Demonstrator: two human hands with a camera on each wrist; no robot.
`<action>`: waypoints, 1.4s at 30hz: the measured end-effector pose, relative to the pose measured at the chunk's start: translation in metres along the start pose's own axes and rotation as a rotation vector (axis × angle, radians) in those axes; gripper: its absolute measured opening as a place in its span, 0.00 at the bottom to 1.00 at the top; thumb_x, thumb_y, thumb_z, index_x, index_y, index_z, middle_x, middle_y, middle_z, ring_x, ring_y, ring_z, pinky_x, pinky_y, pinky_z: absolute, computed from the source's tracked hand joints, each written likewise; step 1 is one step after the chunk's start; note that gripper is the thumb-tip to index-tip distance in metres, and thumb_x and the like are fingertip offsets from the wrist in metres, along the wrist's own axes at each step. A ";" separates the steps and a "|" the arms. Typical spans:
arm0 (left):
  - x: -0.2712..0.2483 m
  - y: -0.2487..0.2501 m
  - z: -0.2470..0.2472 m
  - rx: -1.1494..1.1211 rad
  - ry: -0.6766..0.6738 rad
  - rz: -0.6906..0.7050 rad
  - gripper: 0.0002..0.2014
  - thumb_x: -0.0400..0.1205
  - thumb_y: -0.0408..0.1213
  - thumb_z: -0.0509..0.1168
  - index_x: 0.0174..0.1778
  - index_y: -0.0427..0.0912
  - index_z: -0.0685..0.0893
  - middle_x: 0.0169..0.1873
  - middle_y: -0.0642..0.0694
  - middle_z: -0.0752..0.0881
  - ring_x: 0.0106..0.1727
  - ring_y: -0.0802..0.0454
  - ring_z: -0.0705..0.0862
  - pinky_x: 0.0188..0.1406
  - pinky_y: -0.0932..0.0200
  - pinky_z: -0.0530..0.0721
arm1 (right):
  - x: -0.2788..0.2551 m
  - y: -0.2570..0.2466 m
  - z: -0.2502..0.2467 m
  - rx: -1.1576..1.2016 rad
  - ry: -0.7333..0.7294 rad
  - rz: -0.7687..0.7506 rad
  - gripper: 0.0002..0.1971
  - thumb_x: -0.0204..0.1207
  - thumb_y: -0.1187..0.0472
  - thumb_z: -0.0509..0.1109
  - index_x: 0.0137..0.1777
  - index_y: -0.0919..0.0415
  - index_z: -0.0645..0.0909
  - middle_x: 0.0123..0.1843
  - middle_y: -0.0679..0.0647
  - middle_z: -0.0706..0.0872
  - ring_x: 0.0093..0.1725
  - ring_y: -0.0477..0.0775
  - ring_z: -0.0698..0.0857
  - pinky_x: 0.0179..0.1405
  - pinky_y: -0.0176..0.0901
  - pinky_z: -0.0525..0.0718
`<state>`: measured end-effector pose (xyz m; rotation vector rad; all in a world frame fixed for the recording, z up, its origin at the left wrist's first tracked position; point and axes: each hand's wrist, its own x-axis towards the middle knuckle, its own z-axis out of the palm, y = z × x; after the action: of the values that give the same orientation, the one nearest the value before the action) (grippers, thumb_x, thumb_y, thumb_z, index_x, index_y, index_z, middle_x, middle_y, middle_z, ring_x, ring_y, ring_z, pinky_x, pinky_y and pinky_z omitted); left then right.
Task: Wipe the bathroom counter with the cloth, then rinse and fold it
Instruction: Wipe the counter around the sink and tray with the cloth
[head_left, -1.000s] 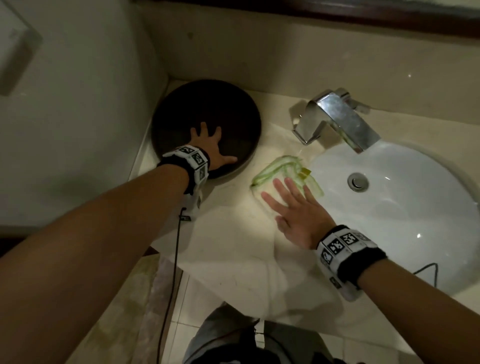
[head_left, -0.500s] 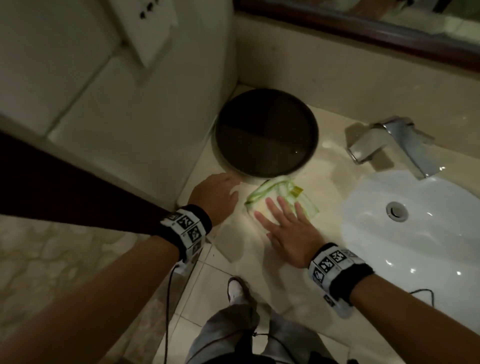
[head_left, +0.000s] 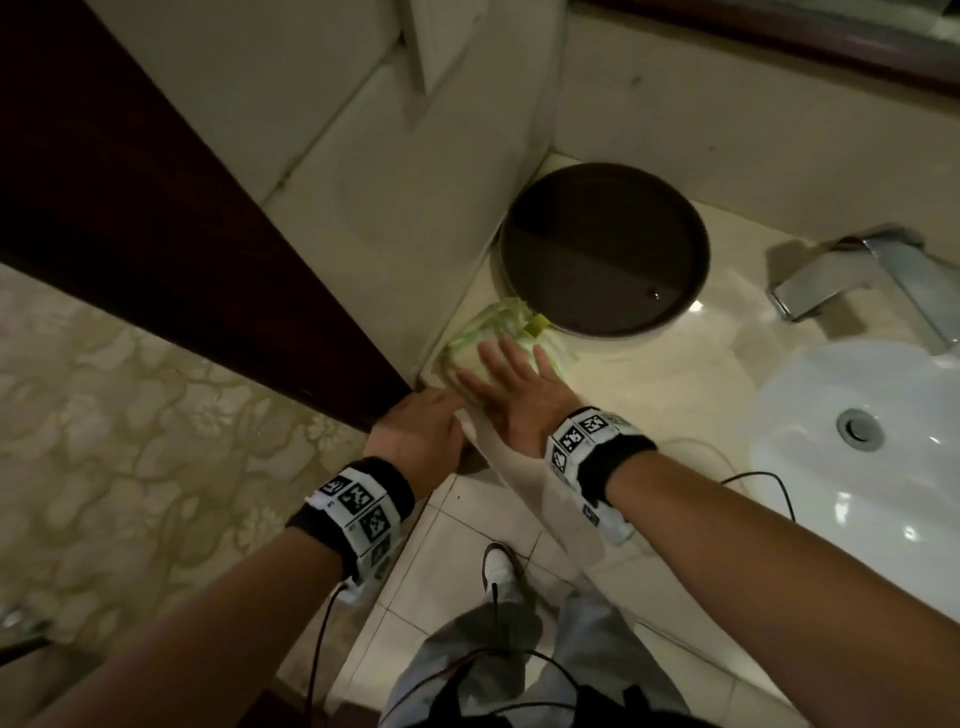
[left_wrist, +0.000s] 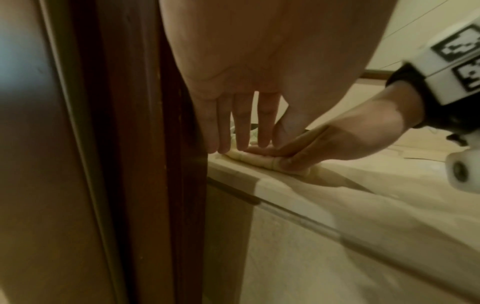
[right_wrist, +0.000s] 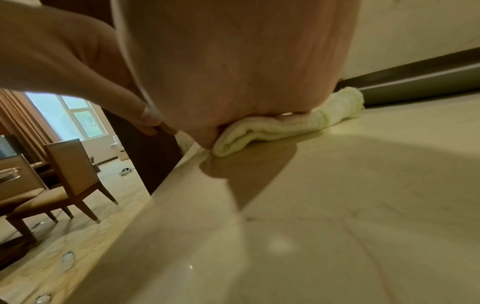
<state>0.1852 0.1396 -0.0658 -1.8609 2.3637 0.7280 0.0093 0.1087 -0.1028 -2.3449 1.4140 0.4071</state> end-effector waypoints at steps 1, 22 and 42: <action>-0.001 0.001 0.000 0.006 0.016 0.002 0.16 0.85 0.41 0.56 0.66 0.51 0.80 0.64 0.53 0.81 0.63 0.51 0.80 0.59 0.53 0.81 | -0.003 0.001 0.000 -0.001 0.001 0.001 0.30 0.85 0.45 0.45 0.84 0.37 0.35 0.87 0.52 0.33 0.84 0.59 0.31 0.81 0.66 0.34; 0.014 0.118 0.045 0.020 -0.190 0.461 0.16 0.84 0.40 0.57 0.67 0.48 0.81 0.65 0.51 0.80 0.63 0.50 0.80 0.61 0.54 0.78 | -0.222 0.017 0.104 0.114 0.063 0.039 0.26 0.86 0.46 0.46 0.84 0.38 0.53 0.87 0.50 0.50 0.86 0.59 0.48 0.83 0.65 0.47; 0.008 0.095 0.038 0.093 -0.188 0.387 0.16 0.84 0.44 0.61 0.67 0.50 0.81 0.66 0.52 0.81 0.66 0.50 0.79 0.65 0.56 0.73 | -0.157 0.086 0.059 0.177 0.084 0.497 0.29 0.86 0.48 0.44 0.84 0.40 0.37 0.87 0.52 0.36 0.85 0.60 0.36 0.82 0.65 0.40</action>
<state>0.0856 0.1623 -0.0705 -1.2501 2.6046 0.7644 -0.1414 0.2216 -0.1026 -1.8762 1.9859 0.2982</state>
